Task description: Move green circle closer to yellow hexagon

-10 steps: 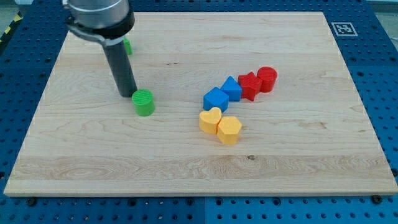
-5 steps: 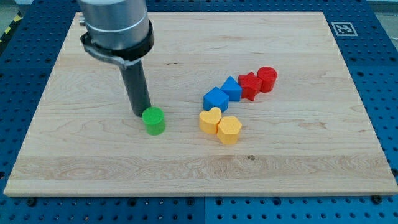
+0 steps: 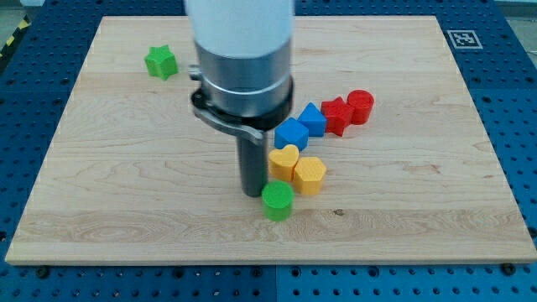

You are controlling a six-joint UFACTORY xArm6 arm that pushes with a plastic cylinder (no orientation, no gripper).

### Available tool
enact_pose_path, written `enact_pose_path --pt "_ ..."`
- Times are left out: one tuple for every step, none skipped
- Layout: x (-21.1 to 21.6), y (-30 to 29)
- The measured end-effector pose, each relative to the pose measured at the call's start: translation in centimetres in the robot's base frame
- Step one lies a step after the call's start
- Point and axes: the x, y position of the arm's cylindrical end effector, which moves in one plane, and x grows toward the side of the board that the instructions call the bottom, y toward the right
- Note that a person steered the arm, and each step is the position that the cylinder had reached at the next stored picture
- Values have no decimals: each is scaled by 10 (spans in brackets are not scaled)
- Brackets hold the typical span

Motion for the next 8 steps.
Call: enact_pose_path --pt "18 -10" --pt "32 -16" --pt "46 25" --pt "46 29" --pt "46 46" --pt "46 63" --pt "46 65" --pt "56 67"
